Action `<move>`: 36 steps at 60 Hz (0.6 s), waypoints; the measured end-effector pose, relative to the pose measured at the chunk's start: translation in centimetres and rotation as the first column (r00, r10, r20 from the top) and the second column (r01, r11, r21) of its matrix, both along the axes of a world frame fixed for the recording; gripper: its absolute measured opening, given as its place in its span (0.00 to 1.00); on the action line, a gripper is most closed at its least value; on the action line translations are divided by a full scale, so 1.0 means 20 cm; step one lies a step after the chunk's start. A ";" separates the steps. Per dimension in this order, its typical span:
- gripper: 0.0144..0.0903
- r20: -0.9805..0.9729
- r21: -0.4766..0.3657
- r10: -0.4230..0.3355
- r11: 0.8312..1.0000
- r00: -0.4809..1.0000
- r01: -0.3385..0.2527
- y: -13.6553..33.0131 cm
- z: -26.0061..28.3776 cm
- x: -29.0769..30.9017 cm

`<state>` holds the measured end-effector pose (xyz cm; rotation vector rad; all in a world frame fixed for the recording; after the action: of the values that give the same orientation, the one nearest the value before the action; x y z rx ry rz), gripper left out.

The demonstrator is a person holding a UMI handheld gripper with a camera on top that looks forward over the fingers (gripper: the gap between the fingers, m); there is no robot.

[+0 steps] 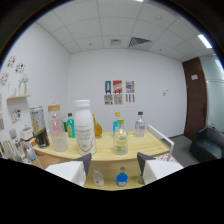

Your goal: Make me a cup of Vodka Sunrise.

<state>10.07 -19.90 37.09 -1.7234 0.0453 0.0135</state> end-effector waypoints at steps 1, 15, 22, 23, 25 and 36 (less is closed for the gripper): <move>0.93 -0.003 0.004 0.001 1.000 1.000 -0.001 0.03 0.02 0.01; 0.82 -0.011 -0.031 0.007 0.999 1.000 -0.008 0.38 0.03 0.08; 0.59 -0.022 -0.060 0.001 0.998 1.000 -0.002 0.47 -0.01 0.09; 0.54 -0.022 -0.062 -0.001 0.998 1.000 0.000 0.48 -0.02 0.09; 0.47 -0.021 -0.067 -0.008 0.998 1.000 0.007 0.49 -0.02 0.09; 0.30 -0.018 -0.064 -0.028 0.998 0.999 0.027 0.50 -0.03 0.11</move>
<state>12.17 -9.93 36.59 -1.7867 0.0842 0.0082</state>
